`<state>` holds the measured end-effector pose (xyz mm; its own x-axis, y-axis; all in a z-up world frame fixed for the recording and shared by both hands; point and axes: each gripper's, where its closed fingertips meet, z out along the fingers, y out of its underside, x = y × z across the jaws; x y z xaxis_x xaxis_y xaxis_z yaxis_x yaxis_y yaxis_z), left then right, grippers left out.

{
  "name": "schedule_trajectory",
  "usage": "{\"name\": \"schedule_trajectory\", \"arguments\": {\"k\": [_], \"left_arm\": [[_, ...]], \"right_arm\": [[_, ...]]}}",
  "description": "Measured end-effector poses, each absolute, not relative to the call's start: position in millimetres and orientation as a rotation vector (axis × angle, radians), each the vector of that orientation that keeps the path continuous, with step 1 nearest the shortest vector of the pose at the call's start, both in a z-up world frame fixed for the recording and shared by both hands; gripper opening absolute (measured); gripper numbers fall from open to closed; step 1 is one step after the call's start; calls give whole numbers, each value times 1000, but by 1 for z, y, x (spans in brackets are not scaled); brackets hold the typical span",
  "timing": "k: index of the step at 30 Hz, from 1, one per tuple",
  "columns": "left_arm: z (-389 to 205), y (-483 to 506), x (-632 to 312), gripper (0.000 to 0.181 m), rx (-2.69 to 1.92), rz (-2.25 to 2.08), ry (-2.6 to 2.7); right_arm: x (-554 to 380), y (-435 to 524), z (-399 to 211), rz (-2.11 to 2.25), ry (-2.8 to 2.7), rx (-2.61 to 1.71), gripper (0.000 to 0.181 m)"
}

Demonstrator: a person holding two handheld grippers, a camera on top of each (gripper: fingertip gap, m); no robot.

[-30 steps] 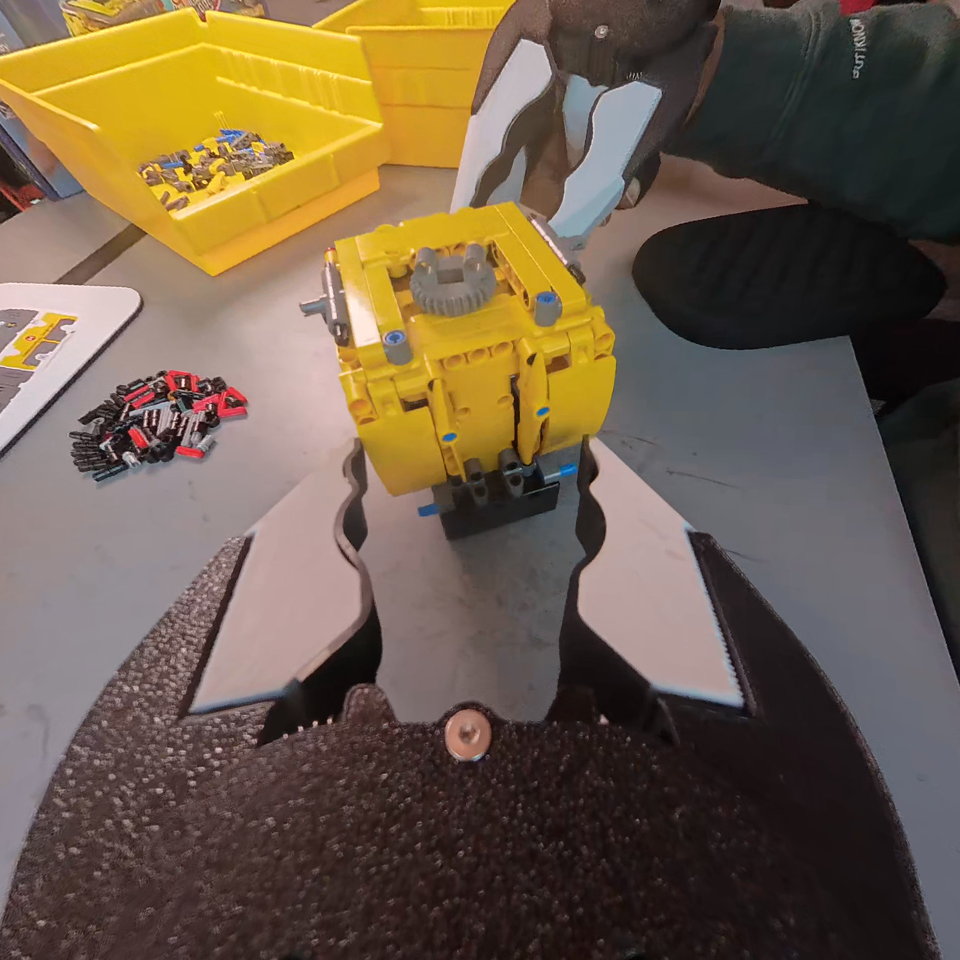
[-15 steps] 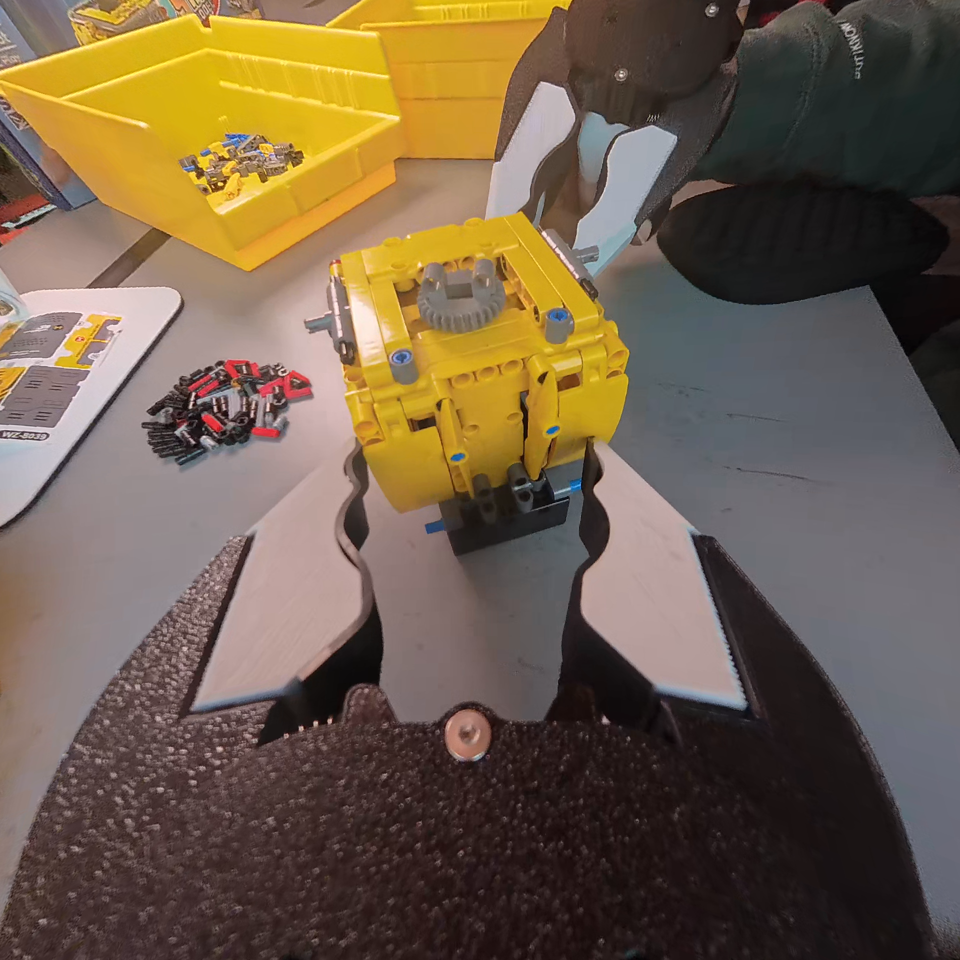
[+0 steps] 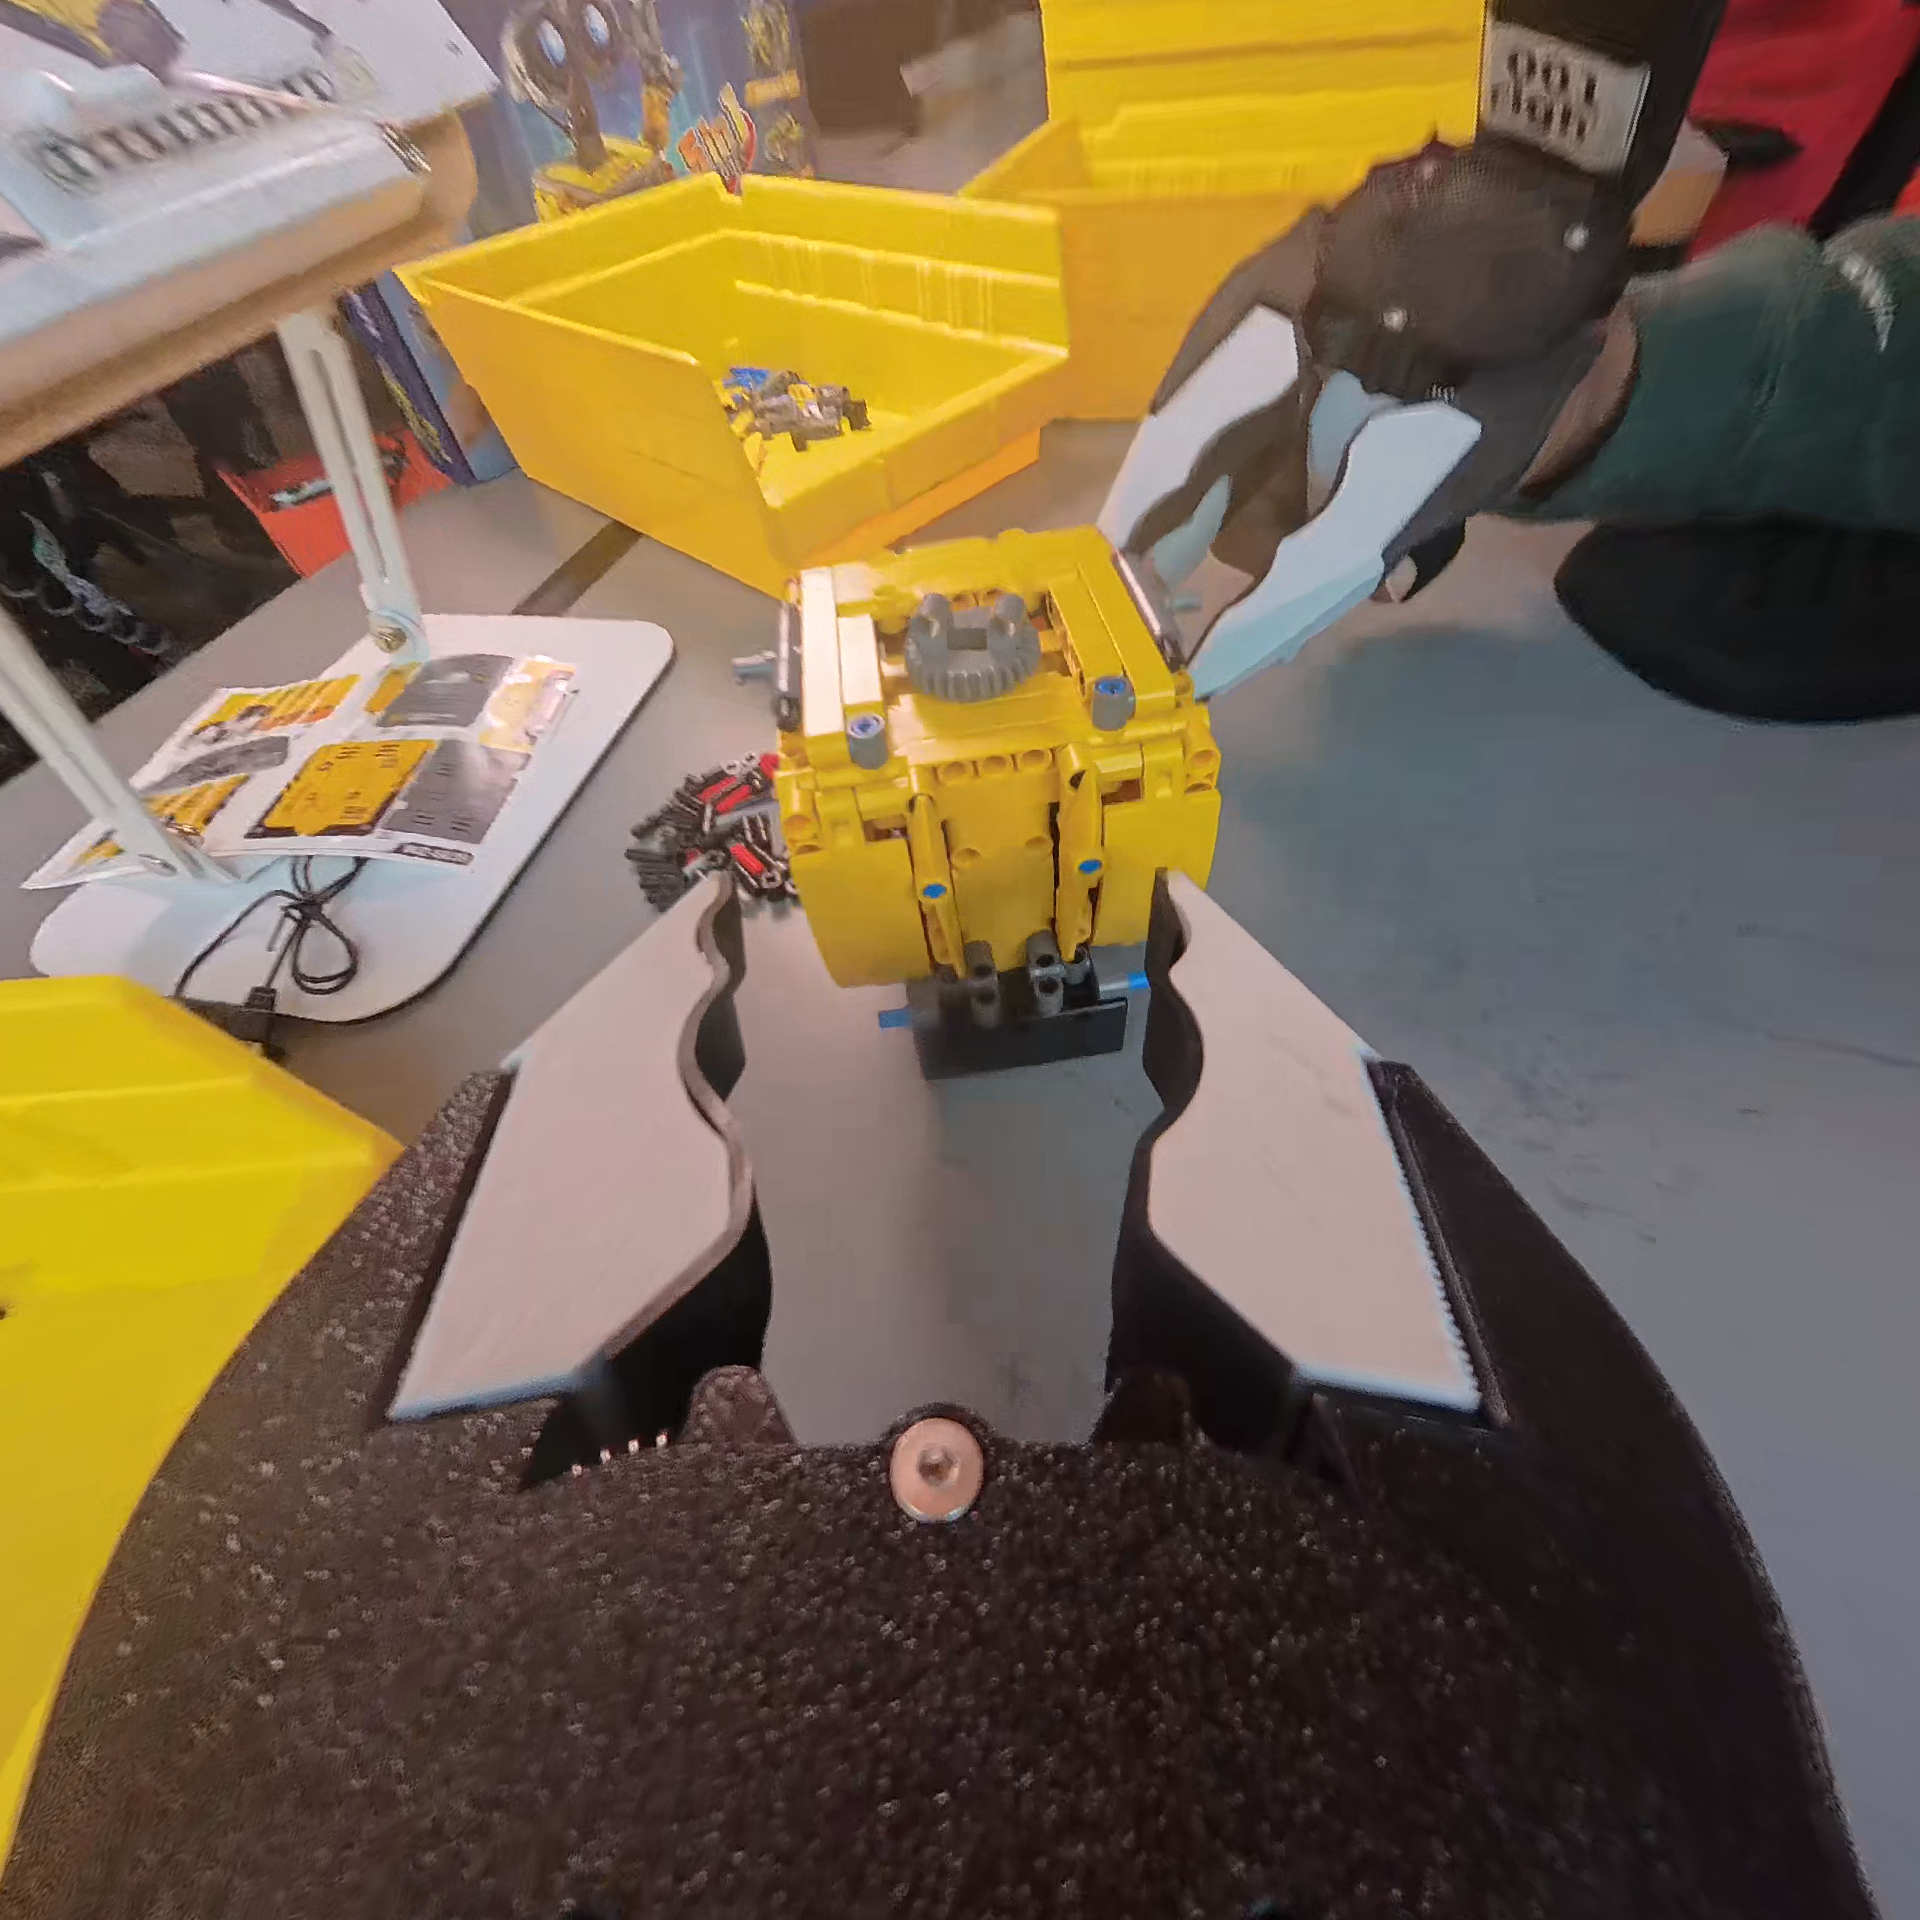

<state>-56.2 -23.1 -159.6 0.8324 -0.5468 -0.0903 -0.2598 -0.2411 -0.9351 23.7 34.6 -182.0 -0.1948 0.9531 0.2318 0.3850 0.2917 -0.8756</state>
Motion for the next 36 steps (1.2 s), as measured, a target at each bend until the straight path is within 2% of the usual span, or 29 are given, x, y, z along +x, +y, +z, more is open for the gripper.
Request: {"name": "schedule_trajectory", "arguments": {"k": [4,7,9,13,21,36], "left_arm": [[-88,-24,-82,68,-1626,-208,399],[-35,-9,-120,59,-1518,-2,187],[-5,1,-148,43,-1444,78,48],[27,27,-201,28,-1358,219,-146],[43,74,-271,0,-1273,358,-295],[34,105,-292,0,-1324,362,-301]], "right_arm": [[31,44,-152,936,-1592,-1192,41],[31,66,-117,996,-1324,-1206,54],[35,77,-104,1033,-1177,-1215,54],[42,87,-107,1007,-1099,-1226,50],[38,93,-122,999,-1080,-1262,42],[31,86,-130,1020,-1129,-1240,42]]}}
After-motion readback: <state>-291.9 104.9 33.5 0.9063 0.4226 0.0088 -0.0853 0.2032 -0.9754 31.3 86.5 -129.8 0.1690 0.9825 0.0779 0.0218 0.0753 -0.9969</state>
